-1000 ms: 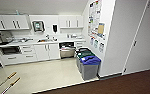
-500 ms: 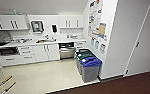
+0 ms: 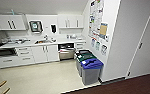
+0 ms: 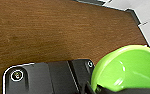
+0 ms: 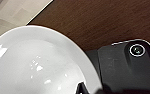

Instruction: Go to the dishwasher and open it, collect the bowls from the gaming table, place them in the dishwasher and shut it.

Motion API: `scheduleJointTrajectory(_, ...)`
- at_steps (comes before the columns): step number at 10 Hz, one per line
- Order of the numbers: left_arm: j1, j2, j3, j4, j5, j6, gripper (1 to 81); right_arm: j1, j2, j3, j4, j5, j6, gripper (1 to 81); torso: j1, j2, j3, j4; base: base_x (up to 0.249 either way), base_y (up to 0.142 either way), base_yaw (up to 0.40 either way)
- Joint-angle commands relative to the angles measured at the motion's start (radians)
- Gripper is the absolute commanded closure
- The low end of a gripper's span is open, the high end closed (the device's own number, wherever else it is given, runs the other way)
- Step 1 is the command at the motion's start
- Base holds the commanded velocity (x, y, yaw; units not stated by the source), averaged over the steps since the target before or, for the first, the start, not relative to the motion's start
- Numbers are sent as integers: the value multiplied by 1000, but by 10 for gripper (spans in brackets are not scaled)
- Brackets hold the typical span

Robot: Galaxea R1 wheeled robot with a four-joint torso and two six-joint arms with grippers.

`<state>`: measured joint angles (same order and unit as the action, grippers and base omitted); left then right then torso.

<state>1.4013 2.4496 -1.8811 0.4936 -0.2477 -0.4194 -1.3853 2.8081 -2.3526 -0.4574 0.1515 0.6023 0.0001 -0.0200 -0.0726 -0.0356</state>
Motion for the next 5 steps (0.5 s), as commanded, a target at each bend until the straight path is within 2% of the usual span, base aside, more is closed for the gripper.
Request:
scheduleJointTrajectory(1, -57, -35, 19, 13, 14, -1, 811, 68, -8, 13, -18, -15, 1, 811, 0, 0, 0, 0, 159, 75, 0)
scheduleJointTrajectory(5, -57, -38, 19, 13, 4, -1, 811, 70, -6, 13, -20, -16, -1, 811, 0, 0, 0, 0, 157, 87, 0)
